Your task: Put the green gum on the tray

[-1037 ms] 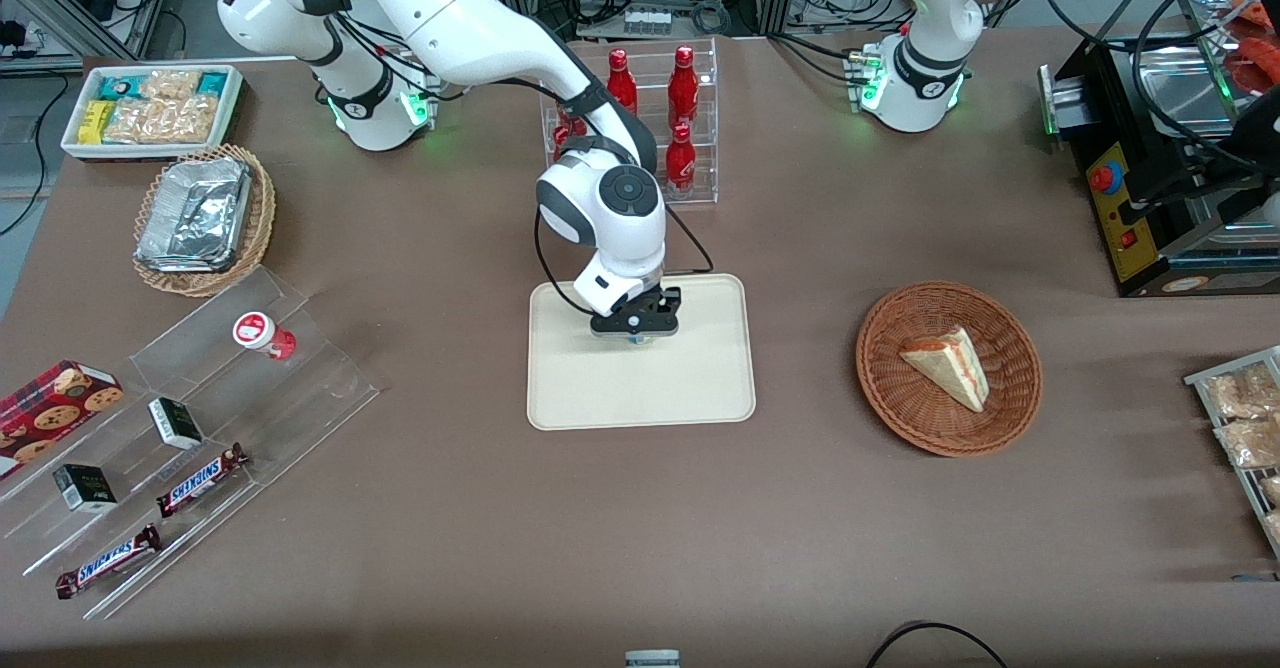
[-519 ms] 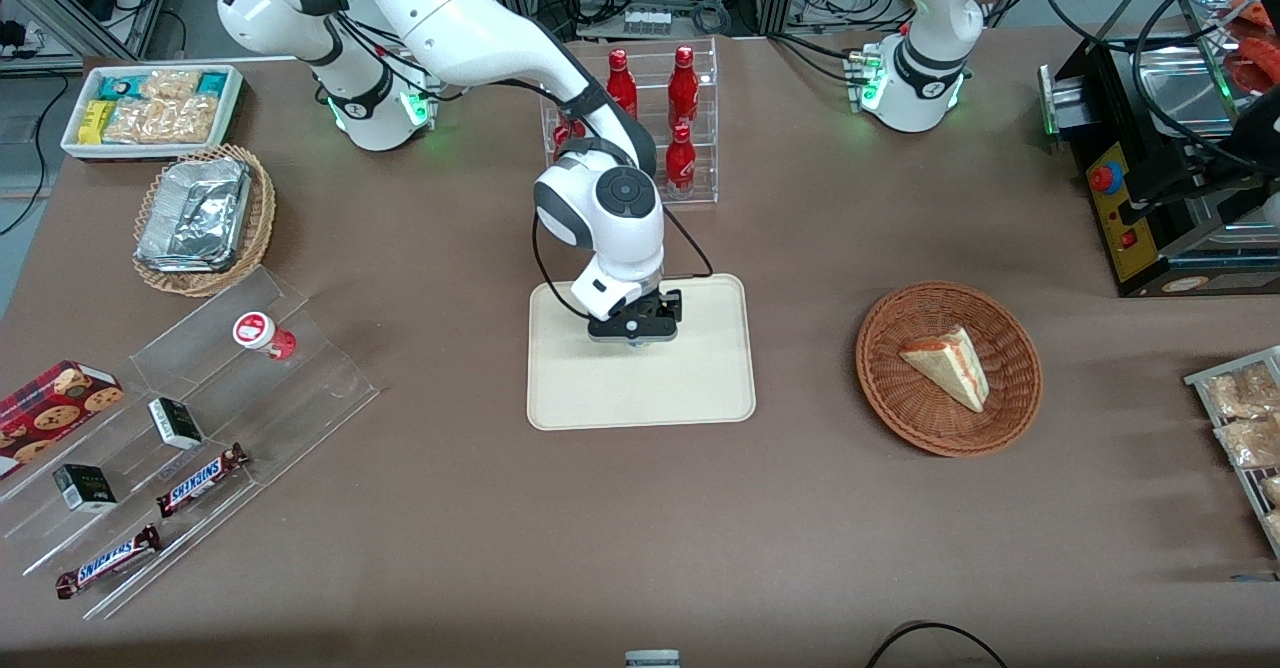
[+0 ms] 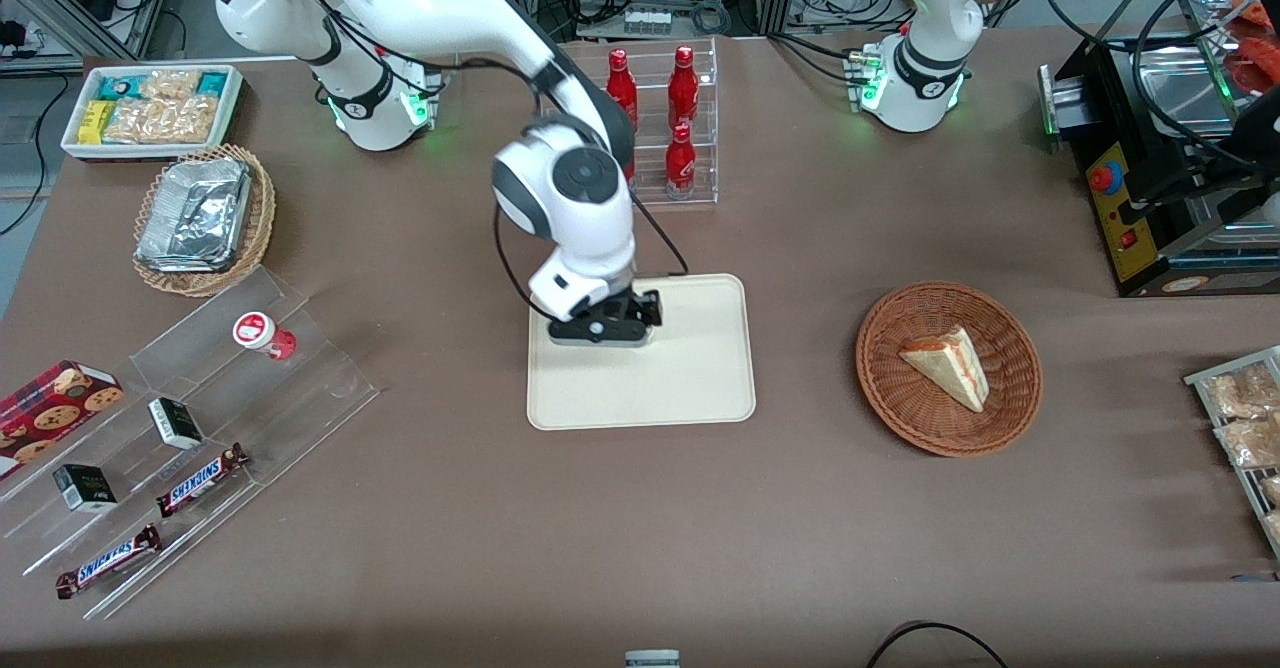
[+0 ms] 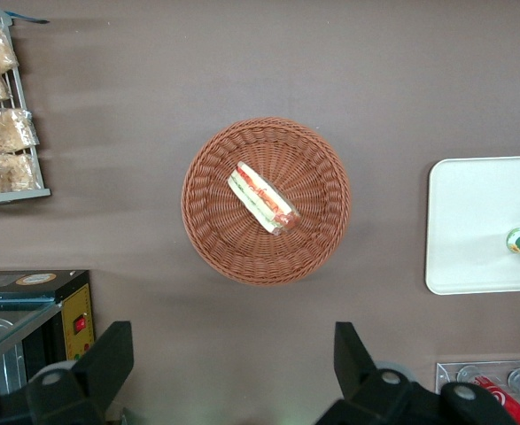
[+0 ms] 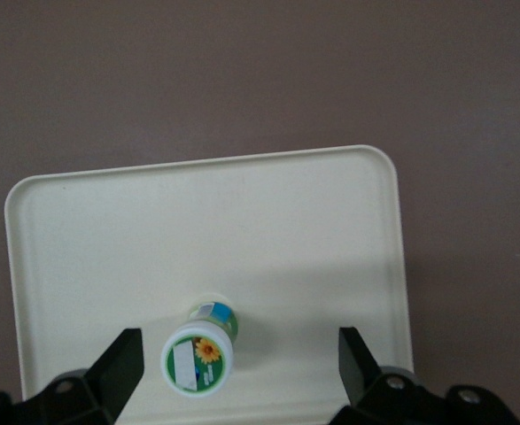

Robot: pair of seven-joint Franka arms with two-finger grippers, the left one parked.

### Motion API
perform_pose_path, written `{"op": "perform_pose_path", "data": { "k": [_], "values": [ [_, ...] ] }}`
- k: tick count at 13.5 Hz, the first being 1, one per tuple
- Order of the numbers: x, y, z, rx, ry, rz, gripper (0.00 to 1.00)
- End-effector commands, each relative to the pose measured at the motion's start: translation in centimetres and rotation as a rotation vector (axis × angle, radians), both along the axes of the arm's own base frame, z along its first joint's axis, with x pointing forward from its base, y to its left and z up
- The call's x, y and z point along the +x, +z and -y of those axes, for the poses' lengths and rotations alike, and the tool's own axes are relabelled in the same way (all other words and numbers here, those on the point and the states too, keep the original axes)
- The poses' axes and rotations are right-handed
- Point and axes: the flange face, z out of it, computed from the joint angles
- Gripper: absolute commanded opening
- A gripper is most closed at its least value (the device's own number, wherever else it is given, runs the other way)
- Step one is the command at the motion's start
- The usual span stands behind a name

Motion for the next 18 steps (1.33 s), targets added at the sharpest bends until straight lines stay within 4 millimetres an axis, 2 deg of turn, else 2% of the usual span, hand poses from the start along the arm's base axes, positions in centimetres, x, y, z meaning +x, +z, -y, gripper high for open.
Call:
{"op": "perform_pose_path", "data": {
  "k": [1,2,4,6,8,10,13,15,18],
  "values": [
    [-0.8,7.9,6.4,0.017,0.038,-0.082,0.98],
    [-0.5,10.0,9.2,0.034,0.052,-0.131,0.98],
    [0.4,14.4,16.1,0.070,0.082,-0.191,0.98],
    [0.9,17.9,22.9,0.076,0.137,-0.209,0.98],
    [0.9,19.9,29.3,0.078,0.131,-0.240,0.98],
    [0.8,21.3,34.7,0.081,0.097,-0.280,0.98],
    [1.5,23.3,41.2,0.058,0.062,-0.254,0.98],
    [1.8,25.0,44.1,0.061,0.016,-0.217,0.99],
    [1.9,25.7,47.1,0.060,0.028,-0.198,0.99]
  ]
}}
